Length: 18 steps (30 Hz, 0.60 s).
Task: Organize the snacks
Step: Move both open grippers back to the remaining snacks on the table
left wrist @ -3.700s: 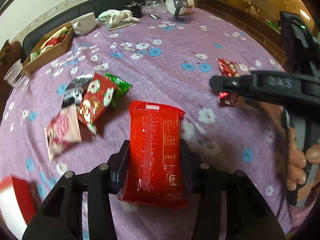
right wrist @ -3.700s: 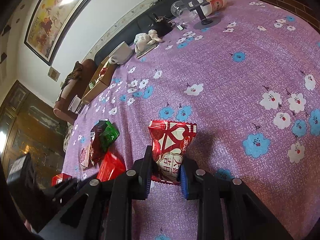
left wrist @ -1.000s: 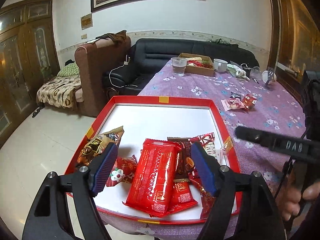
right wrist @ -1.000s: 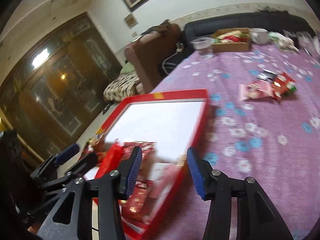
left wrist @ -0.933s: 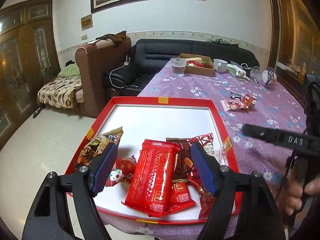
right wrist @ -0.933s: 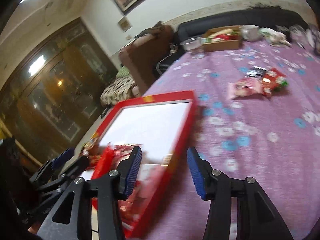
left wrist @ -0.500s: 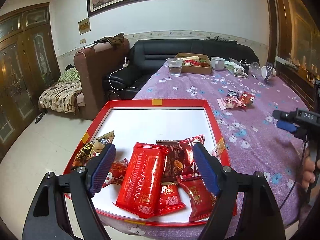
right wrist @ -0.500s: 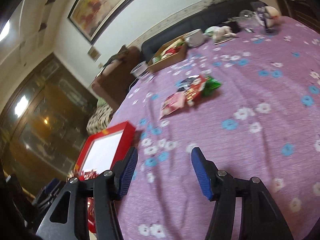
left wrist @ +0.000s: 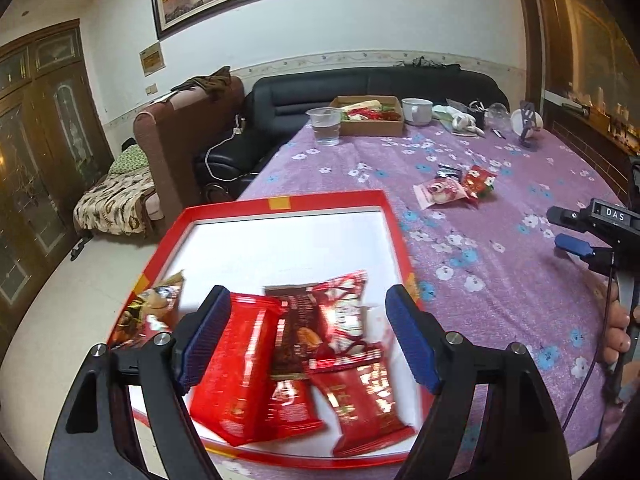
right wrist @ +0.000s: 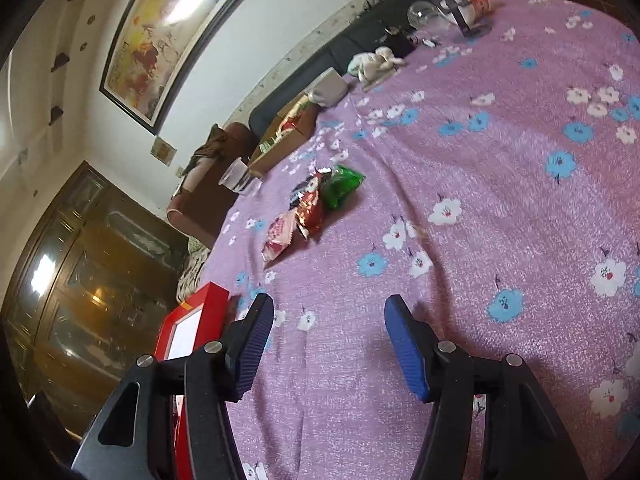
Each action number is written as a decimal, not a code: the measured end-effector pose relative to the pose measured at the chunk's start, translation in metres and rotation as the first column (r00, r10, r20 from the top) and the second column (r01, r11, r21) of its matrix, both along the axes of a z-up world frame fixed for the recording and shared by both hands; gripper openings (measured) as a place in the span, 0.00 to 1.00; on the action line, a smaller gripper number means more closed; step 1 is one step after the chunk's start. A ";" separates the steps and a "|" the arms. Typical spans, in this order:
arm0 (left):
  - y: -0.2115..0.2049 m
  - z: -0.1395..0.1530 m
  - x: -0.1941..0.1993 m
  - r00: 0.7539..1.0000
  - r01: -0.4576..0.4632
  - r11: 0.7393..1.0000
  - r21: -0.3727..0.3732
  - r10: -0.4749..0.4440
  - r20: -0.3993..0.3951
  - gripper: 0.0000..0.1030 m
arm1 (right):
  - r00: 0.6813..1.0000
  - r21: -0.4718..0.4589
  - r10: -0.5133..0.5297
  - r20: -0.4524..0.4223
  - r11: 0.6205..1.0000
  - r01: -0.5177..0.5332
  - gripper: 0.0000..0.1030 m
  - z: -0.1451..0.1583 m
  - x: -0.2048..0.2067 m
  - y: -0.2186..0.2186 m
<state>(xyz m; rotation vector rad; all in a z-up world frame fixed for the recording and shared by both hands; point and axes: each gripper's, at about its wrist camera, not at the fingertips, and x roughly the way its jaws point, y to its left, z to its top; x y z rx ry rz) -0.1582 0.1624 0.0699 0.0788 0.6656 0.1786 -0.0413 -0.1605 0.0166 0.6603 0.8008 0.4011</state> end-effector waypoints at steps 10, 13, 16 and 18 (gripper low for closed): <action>-0.062 -0.006 -0.003 0.984 0.176 0.983 -0.046 -0.176 -0.007 0.78 | 0.999 0.013 -0.027 -0.029 1.000 0.027 0.60 -0.007 0.002 -0.004; -0.086 -0.013 -0.006 0.972 0.233 0.972 -0.033 -0.234 -0.026 0.78 | 0.999 0.015 -0.024 -0.036 1.000 0.025 0.60 -0.008 0.002 -0.004; -0.102 -0.019 -0.006 0.963 0.265 0.964 -0.015 -0.266 -0.050 0.78 | 0.999 0.022 -0.024 -0.039 0.999 0.025 0.60 -0.008 0.003 -0.005; -0.107 -0.022 -0.007 0.960 0.274 0.962 -0.015 -0.275 -0.062 0.78 | 0.999 0.024 -0.022 -0.040 0.999 0.023 0.60 -0.008 0.003 -0.005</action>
